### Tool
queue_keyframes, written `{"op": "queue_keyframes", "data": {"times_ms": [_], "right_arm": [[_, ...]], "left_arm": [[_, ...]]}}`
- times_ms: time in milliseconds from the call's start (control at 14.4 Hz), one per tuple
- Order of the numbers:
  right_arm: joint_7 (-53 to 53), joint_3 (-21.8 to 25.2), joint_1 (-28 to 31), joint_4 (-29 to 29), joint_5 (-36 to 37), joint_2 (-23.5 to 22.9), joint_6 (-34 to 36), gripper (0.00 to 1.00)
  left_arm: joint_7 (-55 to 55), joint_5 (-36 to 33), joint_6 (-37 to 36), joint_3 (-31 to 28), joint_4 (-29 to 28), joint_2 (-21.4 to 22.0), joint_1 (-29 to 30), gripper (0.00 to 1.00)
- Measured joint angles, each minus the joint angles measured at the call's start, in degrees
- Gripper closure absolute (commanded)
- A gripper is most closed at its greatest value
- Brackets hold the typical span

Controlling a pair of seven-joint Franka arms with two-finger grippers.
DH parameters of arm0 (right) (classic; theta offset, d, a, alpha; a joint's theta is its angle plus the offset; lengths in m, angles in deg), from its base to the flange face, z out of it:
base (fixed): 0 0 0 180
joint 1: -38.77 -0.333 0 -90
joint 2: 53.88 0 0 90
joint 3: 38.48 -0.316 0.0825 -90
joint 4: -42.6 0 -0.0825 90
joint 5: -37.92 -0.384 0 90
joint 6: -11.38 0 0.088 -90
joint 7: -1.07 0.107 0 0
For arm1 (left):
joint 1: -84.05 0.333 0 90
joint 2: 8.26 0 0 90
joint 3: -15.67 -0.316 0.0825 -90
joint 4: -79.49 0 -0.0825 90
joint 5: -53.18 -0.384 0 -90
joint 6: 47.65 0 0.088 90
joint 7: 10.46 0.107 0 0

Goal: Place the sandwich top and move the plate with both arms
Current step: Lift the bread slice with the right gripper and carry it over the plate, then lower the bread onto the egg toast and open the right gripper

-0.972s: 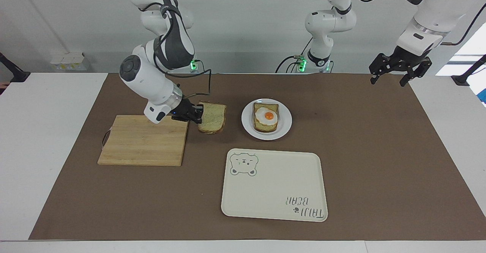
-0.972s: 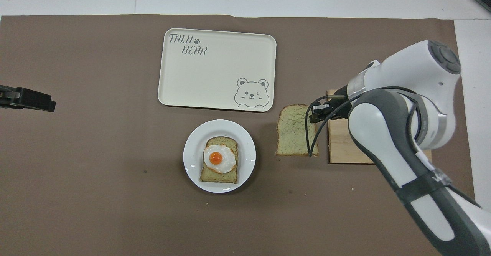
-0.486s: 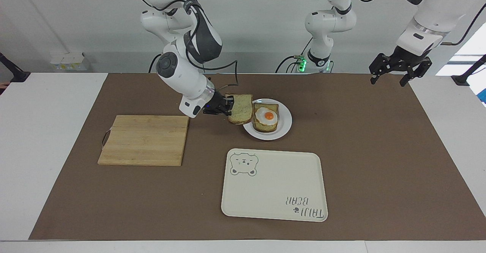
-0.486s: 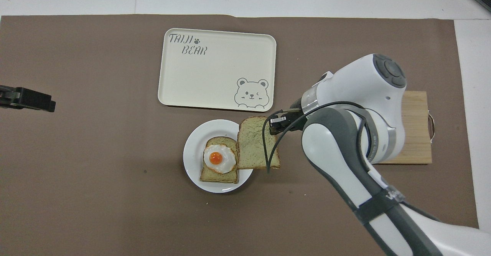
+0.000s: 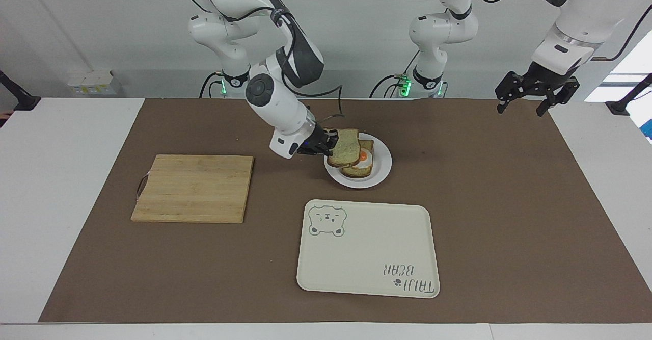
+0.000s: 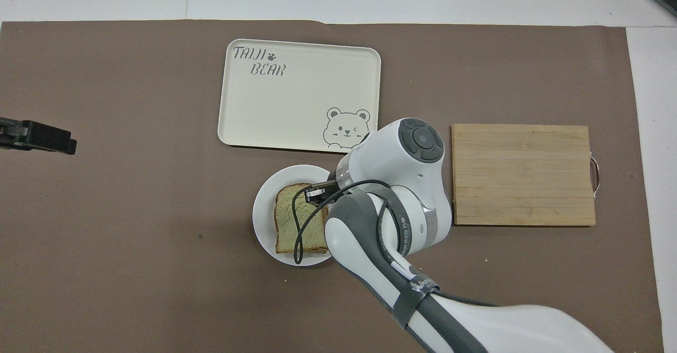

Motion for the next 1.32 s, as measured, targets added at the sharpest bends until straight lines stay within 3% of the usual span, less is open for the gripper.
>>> {"op": "queue_keyframes", "data": {"times_ms": [972, 1319], "right_arm": [[6.8, 0.7, 0.3, -2.1, -3.9, -1.0, -4.4, 1.00], [4.2, 0.5, -1.0, -3.5, -3.9, -1.2, -6.0, 1.00]], "left_arm": [[0.0, 0.0, 0.0, 0.0, 0.0, 0.0, 0.0, 0.00], [0.0, 0.0, 0.0, 0.0, 0.0, 0.0, 0.0, 0.00]]}}
